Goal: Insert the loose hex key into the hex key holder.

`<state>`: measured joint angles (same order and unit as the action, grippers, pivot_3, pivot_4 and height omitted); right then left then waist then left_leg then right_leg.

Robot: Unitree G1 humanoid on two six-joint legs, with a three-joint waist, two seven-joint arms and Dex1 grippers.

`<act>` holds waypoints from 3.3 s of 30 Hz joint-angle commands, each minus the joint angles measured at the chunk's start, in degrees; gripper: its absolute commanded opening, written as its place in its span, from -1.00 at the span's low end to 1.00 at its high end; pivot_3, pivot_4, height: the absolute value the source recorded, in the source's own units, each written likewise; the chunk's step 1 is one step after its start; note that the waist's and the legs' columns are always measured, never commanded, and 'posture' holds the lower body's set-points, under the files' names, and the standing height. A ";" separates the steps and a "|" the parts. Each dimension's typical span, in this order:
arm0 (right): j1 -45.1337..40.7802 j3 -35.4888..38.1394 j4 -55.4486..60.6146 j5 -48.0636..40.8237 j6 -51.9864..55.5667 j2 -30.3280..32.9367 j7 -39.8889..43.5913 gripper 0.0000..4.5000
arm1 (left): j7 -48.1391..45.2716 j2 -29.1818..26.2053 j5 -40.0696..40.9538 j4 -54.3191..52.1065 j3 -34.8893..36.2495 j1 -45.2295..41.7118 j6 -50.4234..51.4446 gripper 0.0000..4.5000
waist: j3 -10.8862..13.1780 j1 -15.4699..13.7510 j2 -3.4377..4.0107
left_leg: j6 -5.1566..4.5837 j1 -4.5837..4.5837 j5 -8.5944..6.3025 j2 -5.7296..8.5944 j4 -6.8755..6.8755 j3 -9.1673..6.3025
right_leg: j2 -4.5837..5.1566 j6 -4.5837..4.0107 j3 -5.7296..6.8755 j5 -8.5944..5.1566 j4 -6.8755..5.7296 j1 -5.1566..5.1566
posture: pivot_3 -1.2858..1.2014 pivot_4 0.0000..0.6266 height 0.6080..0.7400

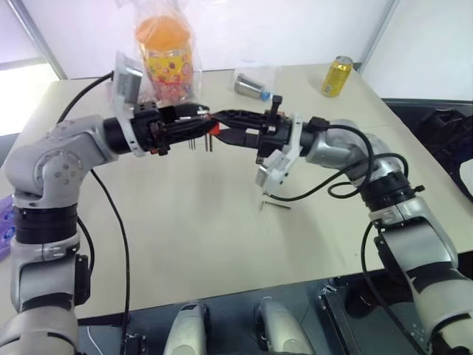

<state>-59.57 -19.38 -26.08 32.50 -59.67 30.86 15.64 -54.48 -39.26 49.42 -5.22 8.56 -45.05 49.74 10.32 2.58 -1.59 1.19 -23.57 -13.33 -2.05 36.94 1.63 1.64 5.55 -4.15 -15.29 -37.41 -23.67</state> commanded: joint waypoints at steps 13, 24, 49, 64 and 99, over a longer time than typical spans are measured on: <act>-2.20 0.88 0.41 -2.17 0.19 -0.02 1.31 -0.55 | -0.23 -0.59 0.24 -2.51 0.53 0.87 0.84 -0.99 | 0.00 0.00 0.00 | 0.00 0.00 0.00 0.00 0.00 0.00 | 0.00 0.00 0.00 0.00 0.00 0.00 | 0.03 -0.52 1.00; -1.79 0.28 0.94 -3.17 0.63 0.29 4.54 0.90 | 0.09 -0.49 0.05 -3.03 0.34 0.93 0.52 -1.00 | 0.00 0.00 0.00 | 0.00 0.00 0.00 0.00 0.00 0.00 | 0.00 0.00 0.00 0.00 0.00 0.00 | 0.03 -0.52 1.00; 16.09 -2.09 25.78 -43.11 96.40 10.99 51.35 0.90 | 8.67 -0.03 0.02 -14.70 3.38 10.12 -1.50 -1.00 | 0.12 -0.06 0.09 | -0.11 0.02 -0.06 -0.13 0.04 -0.02 | -0.10 -0.06 0.07 -0.04 0.11 0.06 | 0.03 -0.52 1.00; 15.54 -5.02 13.12 -33.56 88.55 5.79 47.58 0.90 | 11.19 -0.94 1.47 -17.43 3.36 11.57 -0.53 -1.00 | 0.13 -0.06 0.06 | -0.11 -0.15 -0.06 -0.03 0.07 -0.05 | -0.07 0.01 0.08 -0.01 0.18 -0.01 | 0.03 -0.52 1.00; 4.59 26.49 27.11 -52.86 76.06 -26.99 4.13 -0.99 | 14.03 4.54 -5.03 -11.43 0.38 6.35 -6.98 -1.00 | 0.14 -0.07 0.09 | 0.05 -0.86 0.03 -0.04 0.04 -0.12 | -0.01 0.14 0.07 0.09 -0.09 -0.81 | 0.03 -0.52 1.00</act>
<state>-54.06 7.17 -3.20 -17.27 15.05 4.54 19.49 -40.70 -34.88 45.16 -16.15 8.52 -36.78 44.74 10.46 2.51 -1.50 1.24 -24.43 -13.29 -2.09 36.99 1.51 1.63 5.69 -4.07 -15.20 -37.51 -24.49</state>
